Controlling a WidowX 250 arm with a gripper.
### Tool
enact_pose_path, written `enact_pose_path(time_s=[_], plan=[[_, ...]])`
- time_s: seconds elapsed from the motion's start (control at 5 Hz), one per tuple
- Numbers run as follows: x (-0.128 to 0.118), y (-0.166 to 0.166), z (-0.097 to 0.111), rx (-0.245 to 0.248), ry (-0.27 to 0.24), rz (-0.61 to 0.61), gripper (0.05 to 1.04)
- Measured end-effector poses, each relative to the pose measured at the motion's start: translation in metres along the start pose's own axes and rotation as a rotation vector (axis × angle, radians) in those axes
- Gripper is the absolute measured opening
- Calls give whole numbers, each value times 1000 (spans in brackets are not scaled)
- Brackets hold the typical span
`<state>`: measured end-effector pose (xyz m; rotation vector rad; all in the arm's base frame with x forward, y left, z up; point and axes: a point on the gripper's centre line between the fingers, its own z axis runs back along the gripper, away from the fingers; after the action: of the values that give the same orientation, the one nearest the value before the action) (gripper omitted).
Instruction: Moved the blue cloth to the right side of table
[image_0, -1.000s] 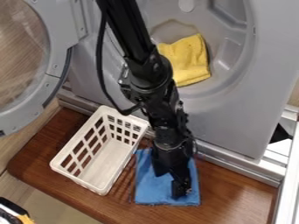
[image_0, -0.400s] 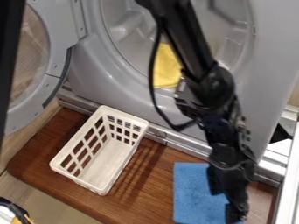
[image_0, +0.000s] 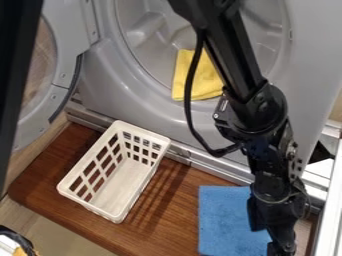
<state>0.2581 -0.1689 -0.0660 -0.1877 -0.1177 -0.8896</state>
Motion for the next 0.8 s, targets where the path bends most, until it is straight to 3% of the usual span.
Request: enact_pose_path(time_s=[0.2, 0.8], plan=[[-5, -1, 4, 7, 2, 5, 999], [-7, -6, 69, 55, -106, 3, 999]])
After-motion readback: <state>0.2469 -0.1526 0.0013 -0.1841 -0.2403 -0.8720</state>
